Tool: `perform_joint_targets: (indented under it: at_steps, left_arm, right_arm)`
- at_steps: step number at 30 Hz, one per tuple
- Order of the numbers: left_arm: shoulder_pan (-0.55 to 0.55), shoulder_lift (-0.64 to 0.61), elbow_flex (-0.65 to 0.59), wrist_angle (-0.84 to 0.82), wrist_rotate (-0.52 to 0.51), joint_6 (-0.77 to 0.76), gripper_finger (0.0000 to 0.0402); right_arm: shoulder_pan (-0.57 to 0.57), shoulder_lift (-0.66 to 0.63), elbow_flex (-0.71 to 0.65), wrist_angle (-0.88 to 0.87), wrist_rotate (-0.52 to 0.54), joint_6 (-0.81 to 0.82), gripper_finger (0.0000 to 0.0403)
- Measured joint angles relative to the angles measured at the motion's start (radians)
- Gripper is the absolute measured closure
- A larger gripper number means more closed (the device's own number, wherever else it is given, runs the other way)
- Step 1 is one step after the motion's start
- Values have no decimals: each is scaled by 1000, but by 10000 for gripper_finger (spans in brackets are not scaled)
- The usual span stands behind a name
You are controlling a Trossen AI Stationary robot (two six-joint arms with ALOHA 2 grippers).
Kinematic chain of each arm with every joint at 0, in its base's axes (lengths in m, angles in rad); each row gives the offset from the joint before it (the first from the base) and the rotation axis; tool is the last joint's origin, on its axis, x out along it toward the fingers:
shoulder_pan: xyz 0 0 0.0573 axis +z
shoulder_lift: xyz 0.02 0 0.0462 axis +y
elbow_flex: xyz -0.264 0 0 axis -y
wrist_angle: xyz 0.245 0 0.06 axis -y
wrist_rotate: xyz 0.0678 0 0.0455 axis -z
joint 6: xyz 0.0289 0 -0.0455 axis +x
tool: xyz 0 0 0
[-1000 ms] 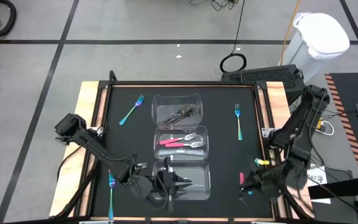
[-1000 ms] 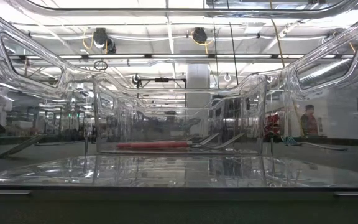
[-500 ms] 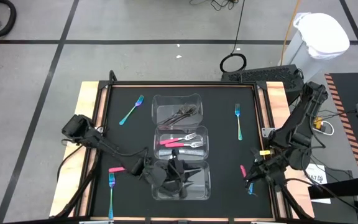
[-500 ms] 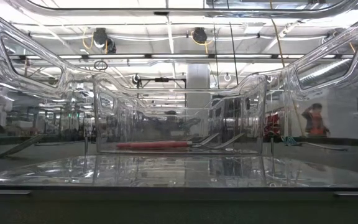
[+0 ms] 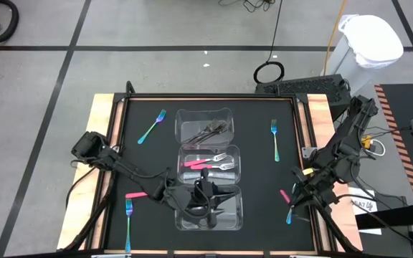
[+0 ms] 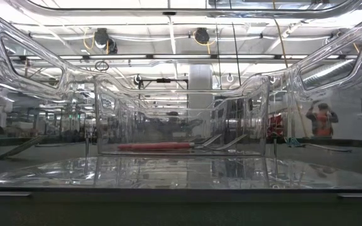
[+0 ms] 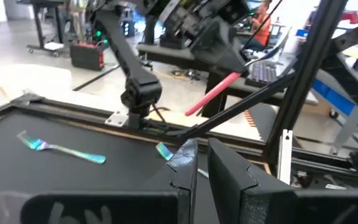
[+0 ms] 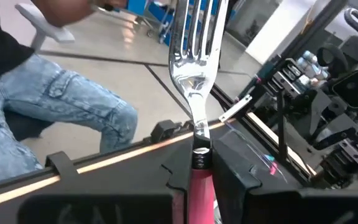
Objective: Sort silverware by color (type)
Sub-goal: Put the right pink fork into the middle transparent bin
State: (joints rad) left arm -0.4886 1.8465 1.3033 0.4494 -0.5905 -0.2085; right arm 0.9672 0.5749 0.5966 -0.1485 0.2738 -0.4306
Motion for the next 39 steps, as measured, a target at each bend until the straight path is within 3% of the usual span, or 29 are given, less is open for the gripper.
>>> perform_joint_targets:
  at_steps: [13,21,27,31,39]
  left_arm:
    - [-3,0,0,15,41,7,363]
    - [13,41,2,72,40,-3,363]
    - [51,106,49,137,133,12,359]
    - [67,155,105,174,172,60,324]
    - [70,292,296,170,205,203,212]
  right_arm:
    - [0,-43,-17,10,-29,5,367]
    - [0,-40,-16,96,-188,-1,367]
    - [1,-14,-16,130,-250,-26,367]
    - [1,5,-16,146,-253,-38,367]
    - [0,45,-16,239,-303,-62,367]
